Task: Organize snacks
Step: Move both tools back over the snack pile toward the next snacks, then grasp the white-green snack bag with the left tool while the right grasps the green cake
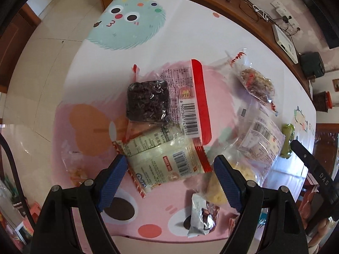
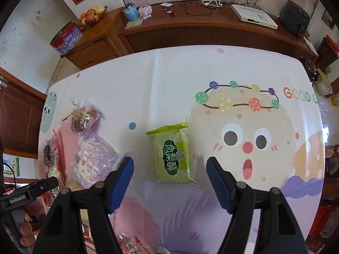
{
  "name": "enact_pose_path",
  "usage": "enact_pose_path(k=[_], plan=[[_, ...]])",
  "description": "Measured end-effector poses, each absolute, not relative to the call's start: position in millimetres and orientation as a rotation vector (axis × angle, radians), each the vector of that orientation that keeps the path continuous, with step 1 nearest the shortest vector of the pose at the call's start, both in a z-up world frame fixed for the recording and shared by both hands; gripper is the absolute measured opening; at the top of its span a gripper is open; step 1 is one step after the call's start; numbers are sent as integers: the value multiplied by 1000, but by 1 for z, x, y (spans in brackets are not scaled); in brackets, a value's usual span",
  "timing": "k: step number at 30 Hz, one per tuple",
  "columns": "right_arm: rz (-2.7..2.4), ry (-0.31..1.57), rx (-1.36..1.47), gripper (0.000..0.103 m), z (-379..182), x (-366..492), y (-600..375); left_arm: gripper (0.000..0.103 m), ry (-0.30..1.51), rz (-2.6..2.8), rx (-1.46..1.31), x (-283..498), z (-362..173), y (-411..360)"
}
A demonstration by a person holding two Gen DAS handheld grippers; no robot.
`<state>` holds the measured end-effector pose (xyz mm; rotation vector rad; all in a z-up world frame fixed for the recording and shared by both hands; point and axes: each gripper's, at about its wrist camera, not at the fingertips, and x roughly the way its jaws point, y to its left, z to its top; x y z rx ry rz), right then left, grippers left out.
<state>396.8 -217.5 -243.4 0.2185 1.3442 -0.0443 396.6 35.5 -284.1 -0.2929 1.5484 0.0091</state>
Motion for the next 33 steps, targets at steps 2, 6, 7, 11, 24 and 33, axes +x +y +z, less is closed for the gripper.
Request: enact_pose_path(k=[2,6,7,11,24,33], plan=[[-47,1353,217,68,-247,399,-218,84,1545,15,-281,398,-286,33],[-41,1377,218,59,-256,402,-218,84,1547,47,-265,400,-289,28],[-39,1387,219,55,-259,402,-218,84,1547,56,-265,401,-289,28],[-37,1396,179,46,-262,401,-211,84,1556,94,-216,408,-292,19],[-45,1404,116,37,-262,395,-205,86,1570,118,36,428,-299,-38],[-28,1411,126,37,-261,382,-202,50,1499,61,67,406,-291,-43]])
